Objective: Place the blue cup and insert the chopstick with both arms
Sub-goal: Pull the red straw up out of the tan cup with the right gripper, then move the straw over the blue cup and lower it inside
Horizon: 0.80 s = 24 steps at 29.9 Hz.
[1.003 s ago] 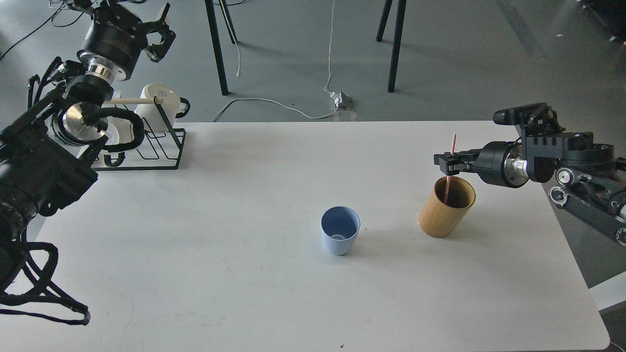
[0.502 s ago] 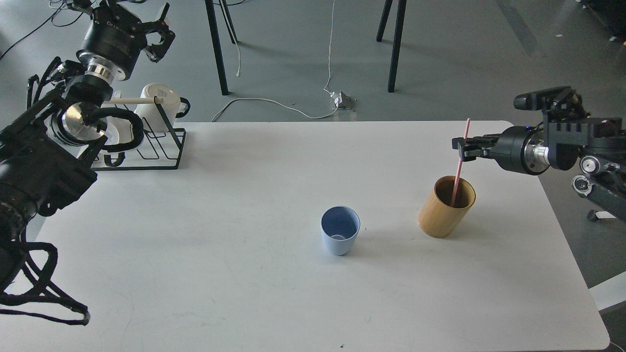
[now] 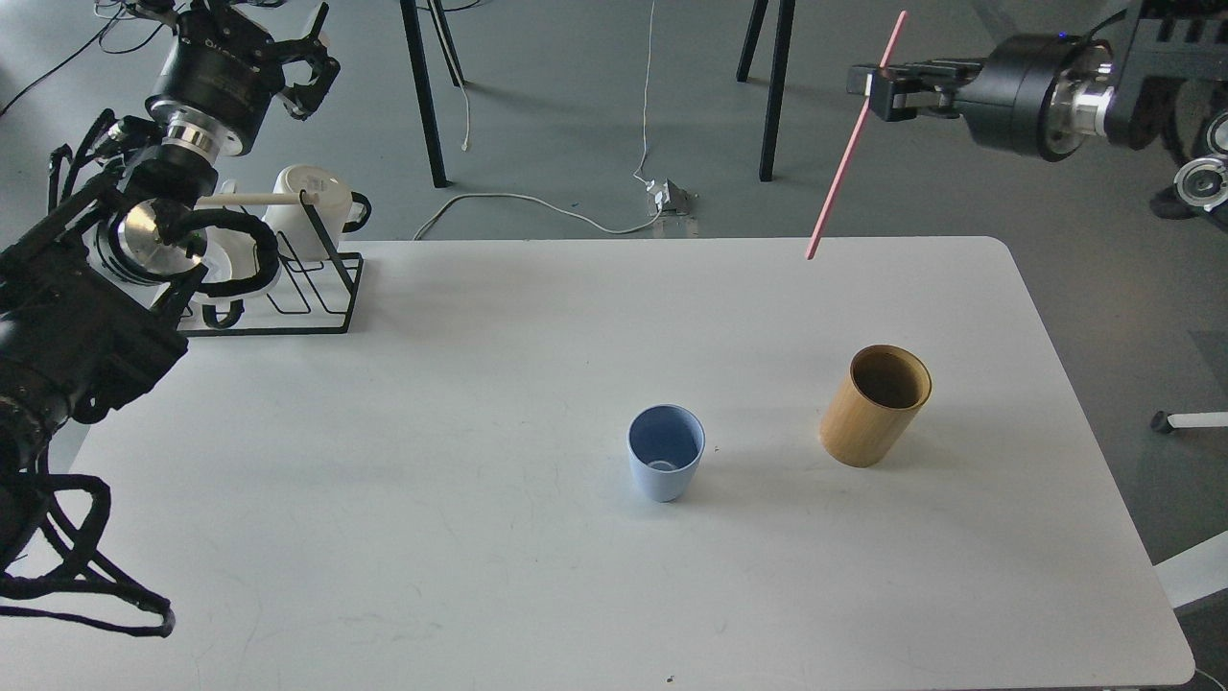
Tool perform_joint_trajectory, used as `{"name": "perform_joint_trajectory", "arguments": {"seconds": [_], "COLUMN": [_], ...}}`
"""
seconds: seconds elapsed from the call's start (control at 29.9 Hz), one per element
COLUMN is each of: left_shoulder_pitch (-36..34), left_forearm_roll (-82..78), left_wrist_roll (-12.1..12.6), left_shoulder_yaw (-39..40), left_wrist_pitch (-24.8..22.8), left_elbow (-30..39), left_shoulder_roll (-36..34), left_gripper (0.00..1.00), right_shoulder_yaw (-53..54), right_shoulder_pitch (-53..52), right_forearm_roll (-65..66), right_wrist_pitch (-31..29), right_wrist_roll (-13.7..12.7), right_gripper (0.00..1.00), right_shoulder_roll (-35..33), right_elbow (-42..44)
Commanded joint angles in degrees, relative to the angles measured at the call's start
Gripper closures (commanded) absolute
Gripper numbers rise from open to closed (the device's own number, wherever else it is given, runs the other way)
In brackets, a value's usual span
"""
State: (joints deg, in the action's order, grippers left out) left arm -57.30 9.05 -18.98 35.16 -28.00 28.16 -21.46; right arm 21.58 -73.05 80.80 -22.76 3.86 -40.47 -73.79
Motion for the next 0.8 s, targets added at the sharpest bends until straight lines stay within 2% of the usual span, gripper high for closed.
{"name": "perform_joint_trajectory", "arguments": {"seconds": [0.0,0.13,0.33,0.77], "left_shoulder_pitch": [0.0,0.0,0.1,0.6], "left_forearm_roll": [0.0,0.0,0.0,0.0], "left_wrist_roll": [0.0,-0.1,-0.2,-0.1], "left_shoulder_yaw": [0.0,0.0,0.1,0.0], "left_wrist_pitch": [0.0,0.0,0.0,0.0], "left_elbow": [0.1,0.1,0.1,0.0], "left_shoulder_roll": [-0.4,-0.8,-0.9,-1.4], "left_gripper": [0.00,0.00,0.00,0.00], "right_shoulder_yaw": [-0.5,-4.3,-7.1,-8.6], "right_shoulder_pitch": [0.3,2.0,4.6,8.9], "right_forearm_roll": [-1.0,-1.0,-0.9,-0.6], "right_wrist_pitch": [0.0,0.2,0.3,0.3], "right_wrist_roll": [-0.4,-0.4,-0.4,-0.4], "right_gripper": [0.99,0.99,0.99,0.99], "right_shoulder_roll": [5.9,11.6,15.9,17.0], "right_elbow": [0.2,1.1,2.7,2.8]}}
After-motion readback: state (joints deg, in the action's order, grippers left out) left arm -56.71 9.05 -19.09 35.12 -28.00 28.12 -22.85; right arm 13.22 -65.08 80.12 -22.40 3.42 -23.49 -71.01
